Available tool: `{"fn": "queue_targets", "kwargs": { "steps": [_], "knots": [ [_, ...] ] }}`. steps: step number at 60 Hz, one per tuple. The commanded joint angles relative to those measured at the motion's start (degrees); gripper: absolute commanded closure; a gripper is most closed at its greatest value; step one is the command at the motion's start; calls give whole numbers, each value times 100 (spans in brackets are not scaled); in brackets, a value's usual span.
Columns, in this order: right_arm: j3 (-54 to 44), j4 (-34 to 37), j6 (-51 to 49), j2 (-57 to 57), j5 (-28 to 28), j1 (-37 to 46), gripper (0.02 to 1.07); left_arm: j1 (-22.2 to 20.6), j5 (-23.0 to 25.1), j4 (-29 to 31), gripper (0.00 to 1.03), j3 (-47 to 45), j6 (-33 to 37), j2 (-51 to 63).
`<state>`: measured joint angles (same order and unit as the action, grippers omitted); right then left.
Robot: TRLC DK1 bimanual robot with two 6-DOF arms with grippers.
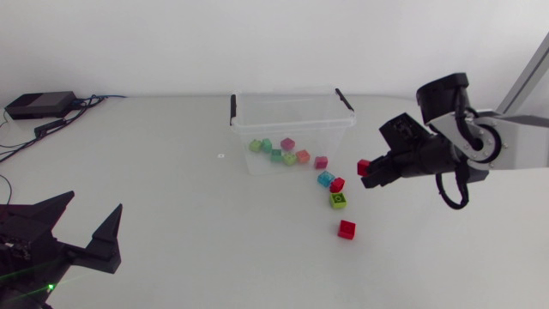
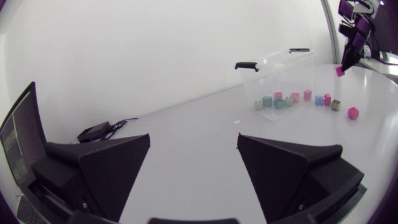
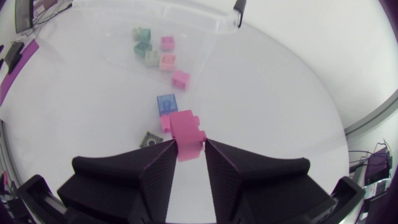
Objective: Pick up the duplo bricks and place them in the container
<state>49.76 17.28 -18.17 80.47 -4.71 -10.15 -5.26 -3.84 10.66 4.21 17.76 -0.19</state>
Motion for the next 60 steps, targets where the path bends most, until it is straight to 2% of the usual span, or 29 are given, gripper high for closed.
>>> {"fn": "queue_targets", "kwargs": {
  "steps": [1,12,22,35,37,38,40,42,43,51,60],
  "knots": [
    [394,188,68,-84,-39,-92,74,139,23,33,5,-96,-124,-43],
    [1062,267,209,4,-39,-294,74,192,23,-2,5,-96,-537,-52],
    [1555,320,271,312,-39,-453,74,411,23,-46,5,-104,-1389,-52],
    [1528,39,288,584,-30,-365,71,394,23,-20,5,-104,-1881,-52],
    [1493,-23,288,584,-30,-250,66,385,23,-20,5,-104,-1890,-52],
    [1467,-75,288,567,-30,-101,50,359,23,-20,5,-104,-1899,-52],
    [1467,-102,279,567,-39,13,37,350,23,-20,5,-104,-1890,-52],
    [1458,-128,271,575,-83,198,18,306,23,-20,5,-104,-1890,-52],
    [1440,-163,262,584,-118,303,14,280,32,-20,5,-104,-1890,-52],
    [1379,-453,156,734,-338,831,12,130,32,-11,5,-104,-1899,-52],
    [1616,-761,24,1586,-417,1340,12,-46,32,-11,5,-104,-1829,-52]
  ]
}}
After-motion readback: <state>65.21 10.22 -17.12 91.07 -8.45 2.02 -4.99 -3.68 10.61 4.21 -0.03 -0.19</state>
